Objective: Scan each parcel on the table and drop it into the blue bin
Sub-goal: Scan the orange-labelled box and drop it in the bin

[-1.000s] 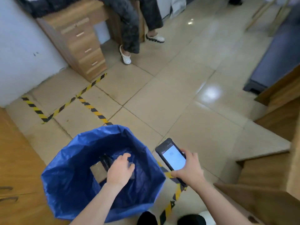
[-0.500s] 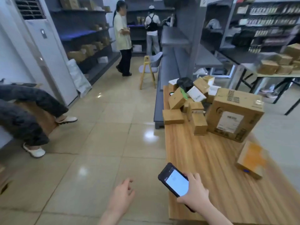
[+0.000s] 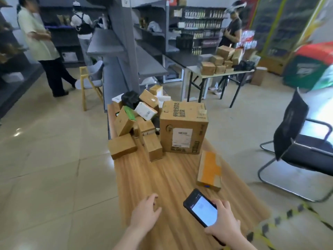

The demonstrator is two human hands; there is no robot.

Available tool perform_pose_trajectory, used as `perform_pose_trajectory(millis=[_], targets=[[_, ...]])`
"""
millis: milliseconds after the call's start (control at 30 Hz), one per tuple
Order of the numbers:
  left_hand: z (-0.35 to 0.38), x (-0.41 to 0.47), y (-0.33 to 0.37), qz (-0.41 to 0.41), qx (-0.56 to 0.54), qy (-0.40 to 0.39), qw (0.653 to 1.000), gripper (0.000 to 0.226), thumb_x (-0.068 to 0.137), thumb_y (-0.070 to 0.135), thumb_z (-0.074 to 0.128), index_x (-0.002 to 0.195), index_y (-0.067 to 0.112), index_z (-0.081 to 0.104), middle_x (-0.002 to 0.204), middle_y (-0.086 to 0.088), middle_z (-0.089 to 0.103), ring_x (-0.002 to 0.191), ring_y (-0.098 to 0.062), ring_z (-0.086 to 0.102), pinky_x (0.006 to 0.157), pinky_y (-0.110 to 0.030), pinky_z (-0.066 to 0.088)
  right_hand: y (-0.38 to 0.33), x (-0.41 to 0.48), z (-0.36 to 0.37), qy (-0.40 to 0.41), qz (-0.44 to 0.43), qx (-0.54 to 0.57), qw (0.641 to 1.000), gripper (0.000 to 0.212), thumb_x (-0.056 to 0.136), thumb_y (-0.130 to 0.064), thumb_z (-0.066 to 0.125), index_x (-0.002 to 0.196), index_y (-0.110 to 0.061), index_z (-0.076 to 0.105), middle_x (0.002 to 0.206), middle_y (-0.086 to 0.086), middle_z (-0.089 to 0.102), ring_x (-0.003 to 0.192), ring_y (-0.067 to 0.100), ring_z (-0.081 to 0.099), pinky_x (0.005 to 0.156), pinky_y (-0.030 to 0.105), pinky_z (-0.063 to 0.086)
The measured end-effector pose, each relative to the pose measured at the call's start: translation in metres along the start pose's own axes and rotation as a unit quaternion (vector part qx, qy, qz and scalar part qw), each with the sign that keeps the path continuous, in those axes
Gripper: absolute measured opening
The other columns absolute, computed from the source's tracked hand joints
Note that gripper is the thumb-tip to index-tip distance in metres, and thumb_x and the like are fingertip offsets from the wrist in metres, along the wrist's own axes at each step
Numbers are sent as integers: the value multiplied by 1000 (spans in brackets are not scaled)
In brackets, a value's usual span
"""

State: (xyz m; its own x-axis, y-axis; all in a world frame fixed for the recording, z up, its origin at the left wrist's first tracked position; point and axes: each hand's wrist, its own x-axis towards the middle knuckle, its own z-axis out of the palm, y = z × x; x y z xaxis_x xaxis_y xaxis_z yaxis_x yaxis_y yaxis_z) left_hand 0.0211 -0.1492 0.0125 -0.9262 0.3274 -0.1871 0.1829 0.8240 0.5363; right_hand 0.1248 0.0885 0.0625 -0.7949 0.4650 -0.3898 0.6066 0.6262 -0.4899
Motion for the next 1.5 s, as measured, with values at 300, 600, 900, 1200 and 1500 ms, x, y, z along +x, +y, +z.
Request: perform_pose_trajectory(millis=[300,600,900,1200,1500], targets=[[51,134,92,130,44,-138,981,62,93,43,58,147,30,30,148,2,31,111,-13,55,90,-26,51,39,41,-11,90,186,78,975,102,52,-36,82,139,-35,29,125,-7,30,117,12,39,101,42,37],[124,197,174,243,186,-212,928,75,92,62,46,152,41,7,161,-11,-13,147,-38,-12,117,-58,14,65,52,7,107,298,137,939,96,53,-32,80,136,-36,32,118,-7,30,99,11,44,95,39,36],[152,199,166,297,360,-219,857,78,89,69,43,149,48,-3,154,-25,-28,139,-51,-25,108,-72,19,95,44,35,95,360,152,915,99,39,-36,74,129,-44,33,109,-13,29,92,5,40,87,34,29],[109,141,74,306,246,-171,904,69,87,60,54,142,48,13,157,-10,-22,146,-39,-12,103,-52,45,96,42,32,74,313,141,936,101,44,-34,78,135,-40,33,113,-12,30,96,5,39,91,35,32],[46,99,25,93,-81,-13,992,60,85,33,70,135,27,37,132,9,51,101,5,52,85,-15,42,56,43,42,37,171,101,979,98,50,-33,76,138,-39,32,112,-15,26,95,6,40,93,34,30]])
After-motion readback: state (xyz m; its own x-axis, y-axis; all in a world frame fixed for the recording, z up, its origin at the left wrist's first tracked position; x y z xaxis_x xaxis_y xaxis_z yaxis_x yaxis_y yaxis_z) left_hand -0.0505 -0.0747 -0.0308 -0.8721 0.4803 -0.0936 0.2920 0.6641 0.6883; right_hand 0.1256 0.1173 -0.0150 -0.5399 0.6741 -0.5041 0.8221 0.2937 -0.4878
